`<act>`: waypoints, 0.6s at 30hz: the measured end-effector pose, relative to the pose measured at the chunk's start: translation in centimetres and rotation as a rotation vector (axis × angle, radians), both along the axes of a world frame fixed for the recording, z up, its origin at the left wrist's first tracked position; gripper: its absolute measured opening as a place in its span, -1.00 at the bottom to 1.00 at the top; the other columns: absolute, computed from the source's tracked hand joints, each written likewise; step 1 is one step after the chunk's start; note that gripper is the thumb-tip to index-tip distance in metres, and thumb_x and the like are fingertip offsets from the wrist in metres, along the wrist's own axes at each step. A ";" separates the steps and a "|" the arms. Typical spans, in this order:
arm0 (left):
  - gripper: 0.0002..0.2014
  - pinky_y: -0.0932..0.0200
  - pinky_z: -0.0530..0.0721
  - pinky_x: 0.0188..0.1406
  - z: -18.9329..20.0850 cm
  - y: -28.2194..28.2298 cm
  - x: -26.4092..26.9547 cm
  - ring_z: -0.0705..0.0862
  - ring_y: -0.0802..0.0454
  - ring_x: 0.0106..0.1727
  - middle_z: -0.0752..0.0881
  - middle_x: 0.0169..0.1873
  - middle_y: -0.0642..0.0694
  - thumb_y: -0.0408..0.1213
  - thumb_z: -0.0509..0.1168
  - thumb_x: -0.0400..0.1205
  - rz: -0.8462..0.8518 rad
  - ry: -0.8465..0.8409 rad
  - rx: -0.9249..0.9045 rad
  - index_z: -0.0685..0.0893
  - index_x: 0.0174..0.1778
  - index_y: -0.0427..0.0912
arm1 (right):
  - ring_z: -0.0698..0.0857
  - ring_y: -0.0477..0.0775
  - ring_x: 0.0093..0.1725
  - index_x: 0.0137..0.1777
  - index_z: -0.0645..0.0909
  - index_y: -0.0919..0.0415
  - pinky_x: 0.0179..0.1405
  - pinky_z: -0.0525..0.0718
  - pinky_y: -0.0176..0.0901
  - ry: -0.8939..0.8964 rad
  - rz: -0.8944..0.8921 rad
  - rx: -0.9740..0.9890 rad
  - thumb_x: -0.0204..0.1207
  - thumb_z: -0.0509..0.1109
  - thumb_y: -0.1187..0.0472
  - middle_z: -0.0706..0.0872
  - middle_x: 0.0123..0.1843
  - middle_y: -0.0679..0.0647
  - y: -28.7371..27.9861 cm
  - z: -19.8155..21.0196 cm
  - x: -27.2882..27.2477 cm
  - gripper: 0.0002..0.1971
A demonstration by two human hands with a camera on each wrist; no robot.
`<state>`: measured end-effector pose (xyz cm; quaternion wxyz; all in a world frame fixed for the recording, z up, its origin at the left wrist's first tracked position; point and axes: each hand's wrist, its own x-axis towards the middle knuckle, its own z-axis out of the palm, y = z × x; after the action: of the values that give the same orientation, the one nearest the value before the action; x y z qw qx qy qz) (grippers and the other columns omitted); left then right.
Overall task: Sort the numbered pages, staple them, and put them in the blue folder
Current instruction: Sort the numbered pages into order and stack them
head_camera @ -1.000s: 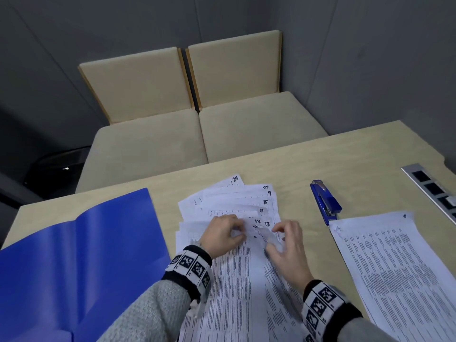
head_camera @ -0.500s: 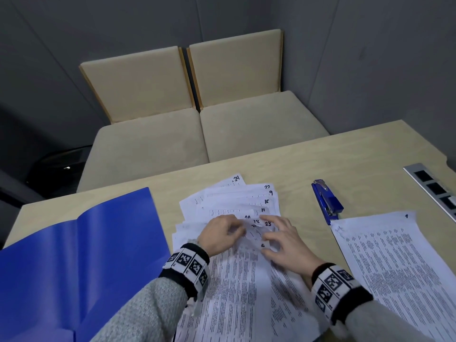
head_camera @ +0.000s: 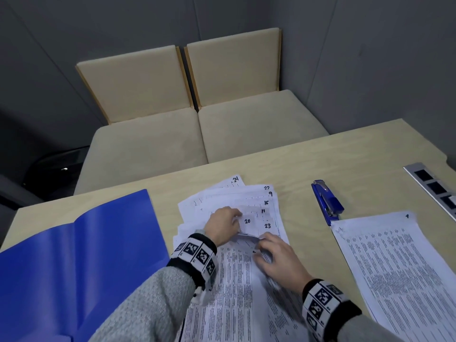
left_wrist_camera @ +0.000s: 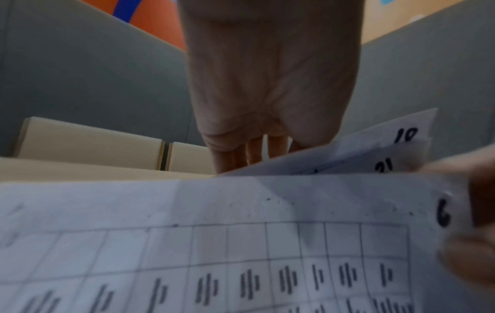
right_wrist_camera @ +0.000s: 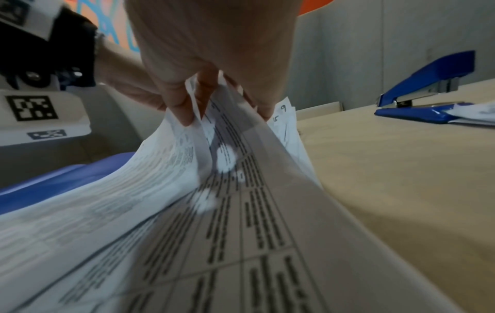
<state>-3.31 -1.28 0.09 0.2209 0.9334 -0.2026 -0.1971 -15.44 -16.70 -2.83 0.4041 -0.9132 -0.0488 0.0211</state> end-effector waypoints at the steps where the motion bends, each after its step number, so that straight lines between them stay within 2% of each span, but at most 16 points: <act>1: -0.66 0.13 0.55 0.14 0.1 0.2 -0.2 0.66 -0.09 0.15 0.69 0.20 -0.13 -0.33 0.18 0.61 -0.022 -0.029 -0.004 0.64 0.29 -0.13 | 0.48 -0.17 0.00 -0.14 0.64 0.21 -0.02 0.32 -0.61 -0.006 -0.009 -0.007 0.50 0.38 0.19 0.57 -0.07 -0.13 0.0 -0.1 0.0 -0.91; 3: -0.71 0.15 0.59 0.04 0.2 0.8 -0.8 0.68 -0.02 0.06 0.74 0.09 -0.05 -0.31 0.23 0.57 -0.055 -0.109 -0.028 0.69 0.18 -0.08 | 0.43 -0.17 0.15 -0.14 0.68 0.20 0.10 0.25 -0.59 -0.032 -0.033 -0.016 0.50 0.38 0.18 0.64 0.01 -0.10 0.1 -0.4 -0.1 -0.90; 5: -0.76 0.12 0.57 -0.01 0.2 1.3 -1.5 0.60 0.05 0.05 0.75 -0.03 0.05 -0.27 0.28 0.55 -0.078 -0.174 -0.070 0.68 0.12 -0.03 | 0.33 -0.23 0.32 -0.13 0.72 0.19 0.28 0.19 -0.47 -0.042 -0.047 -0.035 0.50 0.36 0.13 0.67 0.08 -0.13 0.1 -1.0 -0.2 -0.84; 7: -0.78 0.08 0.47 0.05 -0.2 1.5 -1.5 0.50 0.04 0.05 0.75 -0.11 0.10 -0.24 0.32 0.53 -0.099 -0.190 -0.085 0.69 0.07 -0.02 | 0.24 -0.28 0.43 -0.12 0.74 0.17 0.38 0.13 -0.40 -0.035 -0.045 -0.039 0.51 0.34 0.10 0.67 0.10 -0.15 0.1 -1.4 -0.2 -0.81; 9: -0.87 0.08 0.40 0.08 -0.3 1.5 -1.1 0.49 0.01 0.02 0.75 -0.14 0.04 -0.20 0.35 0.54 -0.140 -0.153 -0.053 0.72 -0.03 -0.06 | 0.24 -0.30 0.46 -0.12 0.74 0.19 0.41 0.09 -0.41 -0.035 -0.046 -0.008 0.52 0.36 0.14 0.68 0.10 -0.10 0.3 -1.4 -0.2 -0.84; 11: -0.87 0.15 0.48 -0.07 -0.2 1.3 -0.8 0.55 0.06 -0.13 0.73 -0.24 -0.01 -0.11 0.37 0.57 -0.140 -0.001 -0.137 0.70 -0.20 -0.09 | 0.36 -0.29 0.39 -0.13 0.72 0.21 0.35 0.18 -0.42 -0.017 -0.052 0.030 0.52 0.38 0.19 0.66 0.11 -0.07 0.4 -0.9 -0.1 -0.87; 12: -0.79 0.17 0.54 -0.14 0.0 1.2 -0.7 0.59 0.09 -0.21 0.71 -0.28 -0.01 -0.04 0.34 0.59 -0.113 0.109 -0.220 0.67 -0.26 -0.08 | 0.46 -0.28 0.27 -0.13 0.70 0.21 0.25 0.29 -0.38 -0.006 -0.051 0.048 0.52 0.38 0.19 0.64 0.07 -0.07 0.5 -0.7 -0.1 -0.89; 13: -0.71 0.16 0.58 -0.12 0.1 1.0 -0.5 0.63 0.09 -0.22 0.70 -0.25 -0.02 0.04 0.26 0.63 -0.072 0.176 -0.252 0.67 -0.24 -0.08 | 0.53 -0.27 0.10 -0.14 0.67 0.19 0.11 0.38 -0.36 0.000 -0.047 0.062 0.52 0.37 0.18 0.61 0.01 -0.09 0.5 -0.4 0.0 -0.90; 14: -0.64 0.13 0.57 -0.03 0.0 0.8 -0.3 0.66 0.06 -0.13 0.69 -0.16 -0.04 0.09 0.14 0.68 -0.051 0.192 -0.237 0.70 -0.14 -0.08 | 0.54 -0.28 -0.05 -0.15 0.65 0.18 -0.02 0.42 -0.36 0.007 -0.041 0.070 0.51 0.37 0.18 0.57 -0.07 -0.11 0.6 -0.3 0.1 -0.91; 16: -0.56 0.11 0.47 0.10 -0.1 0.5 0.2 0.60 -0.02 0.11 0.62 -0.04 -0.10 0.02 -0.05 0.75 -0.072 0.176 -0.082 0.69 0.02 -0.14 | 0.51 -0.29 -0.16 -0.15 0.63 0.17 -0.14 0.41 -0.44 0.017 -0.038 0.076 0.51 0.37 0.18 0.49 -0.16 -0.15 0.7 -0.1 0.2 -0.92; 18: -0.54 0.07 0.47 0.12 0.0 0.0 0.4 0.54 -0.07 0.19 0.62 -0.01 -0.18 -0.04 -0.10 0.73 -0.130 0.169 0.046 0.67 0.01 -0.20 | 0.49 -0.30 -0.19 -0.17 0.60 0.15 -0.18 0.40 -0.51 0.020 -0.041 0.085 0.50 0.37 0.18 0.45 -0.19 -0.16 0.8 -0.1 0.2 -0.93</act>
<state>-2.92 -1.24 0.07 0.2024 0.9031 -0.2390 -0.2937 -15.27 -15.86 -2.89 0.4434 -0.8957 -0.0267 0.0197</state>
